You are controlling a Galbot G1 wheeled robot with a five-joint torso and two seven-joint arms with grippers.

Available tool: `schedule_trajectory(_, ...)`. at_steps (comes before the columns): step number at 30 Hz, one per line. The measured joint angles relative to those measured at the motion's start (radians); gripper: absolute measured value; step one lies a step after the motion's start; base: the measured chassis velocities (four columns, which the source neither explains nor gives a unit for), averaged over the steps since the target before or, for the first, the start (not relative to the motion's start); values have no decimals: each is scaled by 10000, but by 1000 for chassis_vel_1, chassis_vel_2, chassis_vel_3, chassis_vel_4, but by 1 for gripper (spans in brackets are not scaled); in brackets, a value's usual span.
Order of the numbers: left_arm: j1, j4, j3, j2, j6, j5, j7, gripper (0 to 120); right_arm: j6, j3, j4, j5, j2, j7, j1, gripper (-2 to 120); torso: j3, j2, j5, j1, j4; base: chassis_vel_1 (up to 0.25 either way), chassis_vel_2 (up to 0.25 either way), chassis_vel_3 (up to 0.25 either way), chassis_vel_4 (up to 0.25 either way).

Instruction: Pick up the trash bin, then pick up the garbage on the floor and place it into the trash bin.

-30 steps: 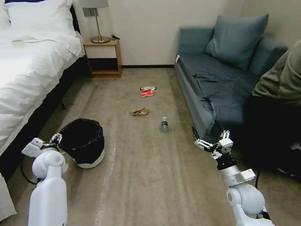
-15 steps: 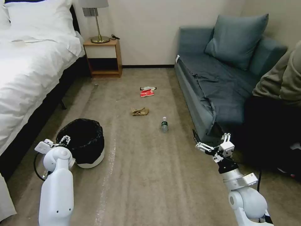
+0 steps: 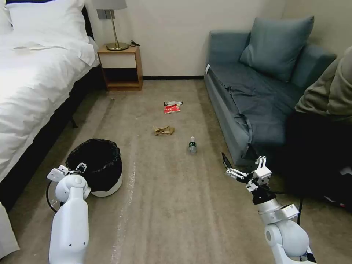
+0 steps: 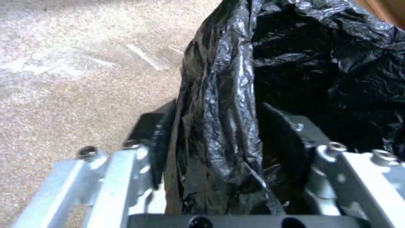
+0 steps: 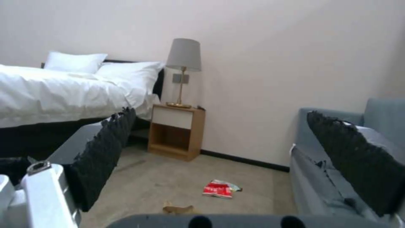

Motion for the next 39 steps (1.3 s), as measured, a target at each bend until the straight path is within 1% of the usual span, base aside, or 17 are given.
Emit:
schedule_trajectory(1, 0, 0, 0, 0, 0, 0, 0, 50, 0, 0, 0, 0, 0, 0, 0, 100, 0, 0, 0, 0, 0, 0, 0, 0, 0)
schedule_trajectory(3, 14, -35, 11, -7, 3, 0, 0, 39, 5, -20, -1, 3, 7, 0, 3, 100, 0, 0, -1, 0, -1, 0, 0, 0, 0)
schedule_trajectory(5, 16, -42, 13, -8, 6, 0, -1, 35, 6, -29, -1, 3, 12, 0, 4, 100, 0, 0, -2, 1, -1, 0, 0, 0, 0)
schedule_trajectory(7, 35, -65, 12, -8, 12, 1, -7, 23, 6, -40, -1, 3, 13, 0, 5, 100, 0, 0, -3, 0, 0, 0, 0, 0, 0)
schedule_trajectory(13, 125, -89, 0, -3, 31, -2, 31, 4, 42, -87, -35, -31, 17, 49, 23, 100, 0, 0, -1, 0, -1, 0, 0, 0, 0)
schedule_trajectory(17, 209, -121, -13, -6, 52, 42, 69, 1, 232, -158, -115, -167, 39, 191, 34, 100, 1, -1, -12, 0, -5, 0, 0, 0, 0)
schedule_trajectory(20, 338, -337, -65, 27, 161, 100, 94, 1, 266, -188, -131, -258, 54, 251, 40, 100, 1, 0, 3, 1, -3, 0, 0, 0, 0)
schedule_trajectory(23, 697, -1027, -111, 123, 453, 197, 119, 1, 225, -313, -152, -413, 58, 649, 158, 100, 1, 0, -3, 0, -4, 0, 0, 0, 0)
schedule_trajectory(27, 858, -1360, -122, 178, 492, 329, 122, 1, 224, -445, -196, -445, 57, 986, 221, 100, 1, 0, -1, 0, -3, 0, 0, 0, 0)
schedule_trajectory(29, 1435, -2421, -177, 320, 878, 666, 214, 1, 21, -676, -251, -495, 87, 1605, 282, 100, 1, 0, -2, 1, -3, 0, 0, 0, 0)
schedule_trajectory(30, 1435, -2421, -177, 320, 878, 666, 214, 1, 21, -676, -251, -495, 87, 1605, 282, 100, 1, 0, -2, 1, -3, 0, 0, 0, 0)
schedule_trajectory(31, 1680, -2855, -202, 389, 1106, 742, 337, 1, -203, -748, -242, -610, 99, 1994, 293, 100, 1, 0, -3, 0, -1, 0, 0, 0, 0)
schedule_trajectory(32, 2156, -3573, -244, 584, 1452, 941, 761, 1, -531, -864, -224, -630, 106, 2580, 318, 100, 1, 0, -2, 0, -3, 0, 0, 0, 0)
schedule_trajectory(33, 2156, -3573, -244, 584, 1452, 941, 761, 1, -531, -864, -224, -630, 106, 2580, 318, 100, 1, 0, -2, 0, -3, 0, 0, 0, 0)
schedule_trajectory(35, 2904, -4588, -411, 906, 1916, 1324, 1536, 1, -696, -984, -280, -515, 104, 3111, 448, 100, 0, 1, -2, 0, 0, 0, 0, 0, 0)
schedule_trajectory(36, 2904, -4588, -411, 906, 1916, 1324, 1536, 1, -696, -984, -280, -515, 104, 3111, 448, 100, 0, 1, -2, 0, 0, 0, 0, 0, 0)
schedule_trajectory(39, 3884, -5790, -818, 1168, 2318, 2094, 2724, 1, -666, -1106, -476, -523, 99, 3388, 580, 100, 0, 1, -1, 0, 0, 0, 0, 0, 0)
